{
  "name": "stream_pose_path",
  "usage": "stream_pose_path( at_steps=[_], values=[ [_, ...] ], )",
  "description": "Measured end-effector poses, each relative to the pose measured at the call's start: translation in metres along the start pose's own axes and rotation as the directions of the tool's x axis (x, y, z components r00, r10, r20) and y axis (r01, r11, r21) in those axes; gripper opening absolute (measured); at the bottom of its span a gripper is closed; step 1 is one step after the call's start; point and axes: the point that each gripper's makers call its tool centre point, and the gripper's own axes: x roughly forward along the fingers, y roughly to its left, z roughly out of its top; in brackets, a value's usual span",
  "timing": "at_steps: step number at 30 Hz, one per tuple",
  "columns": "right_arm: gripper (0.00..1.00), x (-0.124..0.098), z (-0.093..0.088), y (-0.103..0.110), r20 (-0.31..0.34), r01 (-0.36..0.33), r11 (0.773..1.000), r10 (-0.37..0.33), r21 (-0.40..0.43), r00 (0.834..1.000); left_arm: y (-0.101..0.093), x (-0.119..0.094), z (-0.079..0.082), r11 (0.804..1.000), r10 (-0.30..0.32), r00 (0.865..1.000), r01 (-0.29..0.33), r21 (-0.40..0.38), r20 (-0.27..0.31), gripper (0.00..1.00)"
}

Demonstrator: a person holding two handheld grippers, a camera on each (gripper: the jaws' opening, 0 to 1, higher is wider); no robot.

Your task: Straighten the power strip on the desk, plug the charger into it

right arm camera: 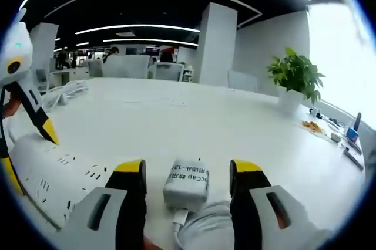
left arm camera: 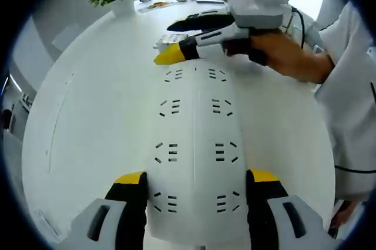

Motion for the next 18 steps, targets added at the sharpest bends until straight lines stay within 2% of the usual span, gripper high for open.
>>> stream_pose_path(
  at_steps=[2, 7, 11, 13, 16, 18],
  values=[
    [0.52, 0.001, -0.0038, -0.0028, -0.018, 0.005, 1.0, -0.005, 0.009, 1.0, -0.0001, 0.0001, 0.0004, 1.0, 0.0, 1.0, 0.0, 0.001, 0.001, 0.69],
    [0.48, -0.0001, -0.0023, -0.0062, -0.011, 0.022, 1.0, -0.022, 0.001, 1.0, -0.0004, 0.0004, 0.001, 1.0, -0.002, 1.0, 0.002, 0.003, 0.002, 0.69],
    [0.48, 0.0028, 0.0015, -0.0068, 0.002, 0.037, 0.999, -0.037, 0.015, 0.999, -0.0011, 0.0008, 0.0014, 1.0, -0.002, 1.0, 0.002, 0.003, 0.003, 0.69],
    [0.48, 0.0038, -0.0005, -0.004, -0.008, 0.037, 0.999, -0.037, -0.006, 0.999, -0.0013, 0.001, 0.0016, 1.0, -0.002, 1.0, 0.002, 0.003, 0.003, 0.69],
    [0.44, 0.0044, -0.0031, -0.0071, -0.022, 0.038, 0.999, -0.038, 0.012, 0.999, -0.001, 0.001, 0.0017, 1.0, -0.002, 1.0, 0.002, 0.003, 0.003, 0.69],
    [0.38, 0.0033, -0.003, -0.0049, -0.019, 0.023, 0.999, -0.023, 0.024, 1.0, -0.0011, 0.0011, 0.0018, 1.0, -0.001, 1.0, 0.001, 0.003, 0.003, 0.69]
  ],
)
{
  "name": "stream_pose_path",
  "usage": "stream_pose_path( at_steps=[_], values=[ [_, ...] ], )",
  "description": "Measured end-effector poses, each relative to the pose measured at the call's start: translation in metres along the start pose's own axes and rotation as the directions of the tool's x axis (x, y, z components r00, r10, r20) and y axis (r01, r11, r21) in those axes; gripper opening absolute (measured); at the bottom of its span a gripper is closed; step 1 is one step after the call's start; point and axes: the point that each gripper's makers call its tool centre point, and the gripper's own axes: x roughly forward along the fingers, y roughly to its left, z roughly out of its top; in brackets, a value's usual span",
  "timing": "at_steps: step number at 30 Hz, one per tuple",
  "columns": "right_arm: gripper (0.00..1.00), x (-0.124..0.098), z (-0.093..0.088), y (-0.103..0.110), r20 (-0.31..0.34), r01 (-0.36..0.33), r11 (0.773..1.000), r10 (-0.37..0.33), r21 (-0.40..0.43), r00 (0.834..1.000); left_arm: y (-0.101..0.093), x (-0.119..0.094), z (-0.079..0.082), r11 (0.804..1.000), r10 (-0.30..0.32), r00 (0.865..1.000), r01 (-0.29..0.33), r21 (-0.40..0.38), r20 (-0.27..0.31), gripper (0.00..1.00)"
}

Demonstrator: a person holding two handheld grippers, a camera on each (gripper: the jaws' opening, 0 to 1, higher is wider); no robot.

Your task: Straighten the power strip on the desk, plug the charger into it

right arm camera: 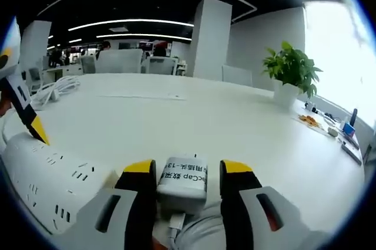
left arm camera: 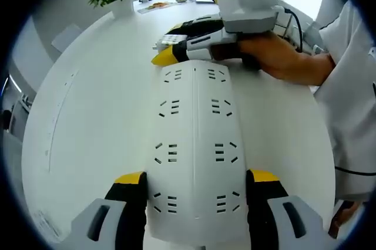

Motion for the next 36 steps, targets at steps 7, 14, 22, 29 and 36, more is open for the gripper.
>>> stream_pose_path(
  at_steps=[7, 14, 22, 29, 36],
  values=[
    [0.31, -0.002, 0.003, 0.003, 0.024, -0.051, 0.999, 0.051, 0.008, 0.998, -0.001, 0.001, 0.0, 1.0, 0.0, 1.0, 0.0, 0.0, 0.001, 0.69],
    [0.3, -0.01, 0.002, 0.021, 0.025, -0.309, 0.932, 0.319, -0.187, 0.947, -0.001, 0.001, 0.001, 1.0, 0.0, 1.0, 0.0, 0.0, 0.003, 0.69],
    [0.3, -0.02, -0.004, 0.019, -0.035, -0.566, 0.798, 0.572, -0.206, 0.819, 0.0, 0.0, 0.001, 1.0, -0.001, 1.0, 0.001, 0.002, 0.004, 0.69],
    [0.3, -0.019, -0.006, 0.024, -0.046, -0.623, 0.736, 0.636, -0.264, 0.77, -0.001, 0.001, 0.0, 1.0, -0.001, 1.0, 0.001, 0.002, 0.003, 0.69],
    [0.43, -0.03, 0.004, 0.015, 0.0, -0.573, 0.782, 0.591, -0.246, 0.806, 0.0, 0.0, 0.0, 1.0, -0.002, 1.0, 0.002, 0.004, 0.004, 0.69]
  ],
)
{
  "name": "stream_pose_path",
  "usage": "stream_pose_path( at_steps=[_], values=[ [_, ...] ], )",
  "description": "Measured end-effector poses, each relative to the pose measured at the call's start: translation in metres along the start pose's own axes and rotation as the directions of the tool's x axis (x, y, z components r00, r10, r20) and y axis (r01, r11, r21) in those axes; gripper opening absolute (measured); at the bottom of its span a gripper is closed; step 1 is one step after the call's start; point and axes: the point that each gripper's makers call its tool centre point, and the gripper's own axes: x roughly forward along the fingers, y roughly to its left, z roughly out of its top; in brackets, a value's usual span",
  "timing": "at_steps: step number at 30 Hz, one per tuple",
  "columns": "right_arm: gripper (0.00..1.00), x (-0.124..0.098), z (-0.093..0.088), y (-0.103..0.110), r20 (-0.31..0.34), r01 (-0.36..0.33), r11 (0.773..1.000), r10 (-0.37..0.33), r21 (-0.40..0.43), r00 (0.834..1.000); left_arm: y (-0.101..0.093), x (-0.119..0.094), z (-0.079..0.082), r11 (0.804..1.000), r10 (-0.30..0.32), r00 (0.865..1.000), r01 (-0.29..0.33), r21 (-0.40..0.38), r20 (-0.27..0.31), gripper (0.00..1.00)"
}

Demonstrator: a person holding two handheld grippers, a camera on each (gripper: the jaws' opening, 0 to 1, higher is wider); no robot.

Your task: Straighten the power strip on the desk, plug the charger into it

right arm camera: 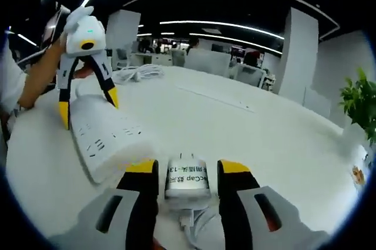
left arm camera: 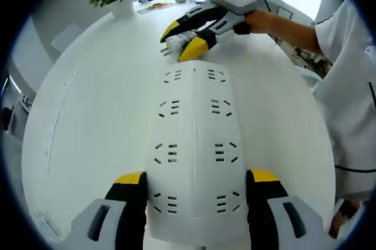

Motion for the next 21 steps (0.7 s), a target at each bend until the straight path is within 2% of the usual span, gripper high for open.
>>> stream_pose_path(
  at_steps=[3, 6, 11, 15, 21],
  values=[
    [0.46, -0.007, -0.005, -0.004, 0.002, 0.034, 0.999, -0.034, 0.038, 0.999, 0.0, 0.0, 0.0, 1.0, 0.0, 1.0, 0.0, 0.001, 0.001, 0.69],
    [0.44, -0.008, -0.013, -0.01, 0.011, 0.051, 0.997, -0.052, 0.055, 0.999, -0.001, 0.0, 0.0, 1.0, -0.001, 1.0, 0.001, 0.002, 0.001, 0.69],
    [0.28, -0.003, -0.015, -0.002, 0.033, 0.011, 0.999, -0.012, 0.035, 0.999, -0.001, 0.0, 0.0, 1.0, -0.002, 1.0, 0.002, 0.003, 0.003, 0.69],
    [0.27, -0.002, -0.013, 0.002, 0.043, -0.008, 1.0, 0.007, 0.025, 0.999, -0.001, 0.0, 0.0, 1.0, -0.002, 1.0, 0.002, 0.004, 0.003, 0.69],
    [0.27, 0.001, -0.011, -0.001, 0.064, -0.038, 0.995, 0.032, 0.088, 0.997, 0.0, 0.0, 0.0, 1.0, -0.003, 1.0, 0.003, 0.005, 0.004, 0.69]
  ],
)
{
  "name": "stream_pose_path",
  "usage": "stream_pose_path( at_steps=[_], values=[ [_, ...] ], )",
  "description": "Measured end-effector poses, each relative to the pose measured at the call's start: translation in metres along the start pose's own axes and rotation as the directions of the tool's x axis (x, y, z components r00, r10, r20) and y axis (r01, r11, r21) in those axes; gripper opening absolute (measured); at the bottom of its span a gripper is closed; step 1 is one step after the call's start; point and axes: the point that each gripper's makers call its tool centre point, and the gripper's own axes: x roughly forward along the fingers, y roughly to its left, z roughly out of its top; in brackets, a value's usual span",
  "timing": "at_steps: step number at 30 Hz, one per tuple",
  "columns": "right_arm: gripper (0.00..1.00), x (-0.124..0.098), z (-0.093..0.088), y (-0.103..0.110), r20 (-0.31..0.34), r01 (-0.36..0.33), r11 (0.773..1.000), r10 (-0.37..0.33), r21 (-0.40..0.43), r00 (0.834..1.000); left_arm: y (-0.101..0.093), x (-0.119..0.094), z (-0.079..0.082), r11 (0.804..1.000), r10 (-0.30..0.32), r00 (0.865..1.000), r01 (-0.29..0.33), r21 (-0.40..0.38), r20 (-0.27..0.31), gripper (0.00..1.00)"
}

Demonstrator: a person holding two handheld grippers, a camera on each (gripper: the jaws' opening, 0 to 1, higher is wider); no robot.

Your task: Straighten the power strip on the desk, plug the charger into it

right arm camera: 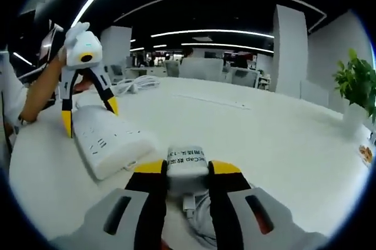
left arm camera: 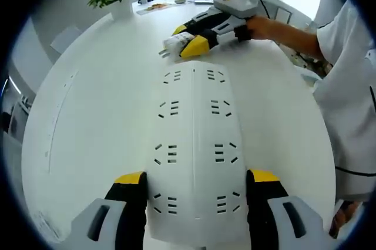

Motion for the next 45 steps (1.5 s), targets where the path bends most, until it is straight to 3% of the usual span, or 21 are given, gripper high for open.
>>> stream_pose_path(
  at_steps=[5, 9, 13, 17, 23, 27, 29, 33, 35, 36, 39, 43, 44, 45],
  values=[
    [0.26, -0.007, 0.008, 0.001, -0.058, -0.002, 0.998, 0.006, 0.057, 0.998, 0.001, 0.0, 0.0, 1.0, -0.001, 1.0, 0.001, 0.002, 0.002, 0.69],
    [0.26, -0.03, 0.045, 0.018, -0.08, -0.024, 0.996, 0.031, 0.08, 0.996, 0.001, 0.0, 0.001, 1.0, -0.004, 1.0, 0.004, 0.005, 0.004, 0.7],
    [0.26, -0.05, 0.068, 0.04, -0.184, -0.033, 0.995, 0.05, 0.095, 0.982, 0.001, 0.0, 0.001, 1.0, -0.005, 1.0, 0.005, 0.009, 0.007, 0.7],
    [0.26, -0.052, 0.064, 0.071, -0.281, -0.053, 0.97, 0.12, 0.235, 0.952, 0.001, 0.0, 0.001, 1.0, -0.005, 1.0, 0.005, 0.009, 0.006, 0.7],
    [0.26, -0.033, 0.026, 0.091, -0.427, -0.004, 0.953, 0.139, 0.303, 0.894, 0.0, 0.0, 0.002, 1.0, -0.004, 1.0, 0.004, 0.01, 0.007, 0.69],
    [0.26, -0.029, 0.027, 0.091, -0.438, 0.016, 0.947, 0.133, 0.321, 0.889, -0.001, 0.0, 0.002, 1.0, -0.004, 1.0, 0.004, 0.011, 0.008, 0.69],
    [0.26, -0.03, 0.023, 0.092, -0.467, 0.035, 0.941, 0.135, 0.337, 0.874, -0.001, 0.0, 0.003, 1.0, -0.004, 1.0, 0.004, 0.011, 0.007, 0.69],
    [0.26, -0.029, 0.025, 0.094, -0.51, 0.075, 0.944, 0.106, 0.321, 0.854, -0.001, 0.0, 0.003, 1.0, -0.005, 1.0, 0.004, 0.013, 0.006, 0.69],
    [0.26, -0.028, 0.024, 0.094, -0.55, 0.107, 0.944, 0.089, 0.314, 0.831, -0.001, 0.0, 0.003, 1.0, -0.005, 1.0, 0.005, 0.014, 0.007, 0.69],
    [0.26, -0.027, 0.026, 0.093, -0.552, 0.121, 0.942, 0.076, 0.312, 0.83, -0.001, -0.001, 0.003, 1.0, -0.005, 1.0, 0.005, 0.014, 0.007, 0.69],
    [0.26, -0.025, 0.027, 0.094, -0.59, 0.152, 0.949, 0.041, 0.275, 0.806, 0.0, -0.001, 0.002, 1.0, -0.003, 1.0, 0.003, 0.012, 0.006, 0.69],
    [0.26, -0.023, 0.025, 0.094, -0.65, 0.197, 0.947, 0.017, 0.255, 0.76, 0.0, -0.001, 0.002, 1.0, -0.005, 1.0, 0.005, 0.016, 0.012, 0.69],
    [0.26, -0.024, 0.025, 0.095, -0.68, 0.208, 0.95, 0.008, 0.235, 0.733, 0.0, -0.001, 0.002, 1.0, -0.005, 1.0, 0.005, 0.016, 0.014, 0.69],
    [0.26, -0.021, 0.026, 0.094, -0.692, 0.211, 0.952, -0.001, 0.219, 0.722, 0.001, -0.001, 0.001, 1.0, -0.005, 1.0, 0.005, 0.016, 0.014, 0.69]
  ],
)
